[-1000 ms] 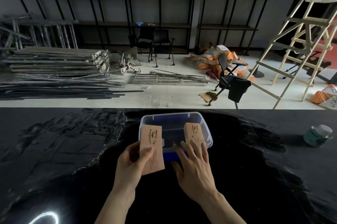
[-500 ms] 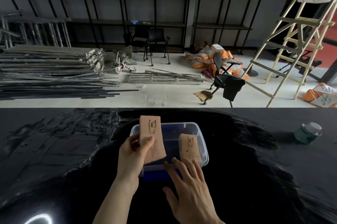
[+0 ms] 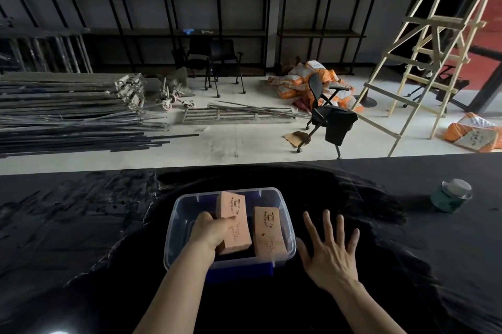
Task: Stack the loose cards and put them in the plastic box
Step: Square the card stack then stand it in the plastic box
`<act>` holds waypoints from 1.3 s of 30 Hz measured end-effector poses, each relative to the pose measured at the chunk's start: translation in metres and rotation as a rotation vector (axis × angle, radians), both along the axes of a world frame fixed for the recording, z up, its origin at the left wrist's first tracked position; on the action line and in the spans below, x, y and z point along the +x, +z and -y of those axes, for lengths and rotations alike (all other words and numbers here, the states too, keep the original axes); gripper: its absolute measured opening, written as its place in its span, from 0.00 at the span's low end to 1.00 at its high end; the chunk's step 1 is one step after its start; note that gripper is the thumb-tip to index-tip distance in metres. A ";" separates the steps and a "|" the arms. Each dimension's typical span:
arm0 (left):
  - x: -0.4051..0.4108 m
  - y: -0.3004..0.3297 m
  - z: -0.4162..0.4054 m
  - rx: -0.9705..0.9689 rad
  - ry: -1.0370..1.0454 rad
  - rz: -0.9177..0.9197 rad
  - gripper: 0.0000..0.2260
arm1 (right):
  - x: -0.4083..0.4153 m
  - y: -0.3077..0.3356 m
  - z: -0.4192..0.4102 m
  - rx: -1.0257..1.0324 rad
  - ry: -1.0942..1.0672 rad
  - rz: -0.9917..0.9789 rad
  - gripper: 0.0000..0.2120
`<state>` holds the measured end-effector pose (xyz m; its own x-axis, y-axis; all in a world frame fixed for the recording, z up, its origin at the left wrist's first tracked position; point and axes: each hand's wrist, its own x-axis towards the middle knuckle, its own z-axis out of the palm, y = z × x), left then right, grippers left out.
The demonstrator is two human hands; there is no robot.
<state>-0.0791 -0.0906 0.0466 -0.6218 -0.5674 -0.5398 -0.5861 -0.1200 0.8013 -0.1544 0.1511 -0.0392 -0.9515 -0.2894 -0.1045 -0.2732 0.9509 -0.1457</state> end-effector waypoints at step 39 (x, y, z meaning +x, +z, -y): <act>-0.005 -0.018 0.003 -0.344 -0.439 0.111 0.25 | 0.004 -0.010 0.001 -0.022 -0.021 -0.017 0.44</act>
<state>-0.0841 -0.0940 0.0290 -0.7892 -0.4232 -0.4450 -0.6050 0.4111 0.6819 -0.1504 0.1502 -0.0487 -0.9590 -0.2713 -0.0823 -0.2556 0.9530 -0.1625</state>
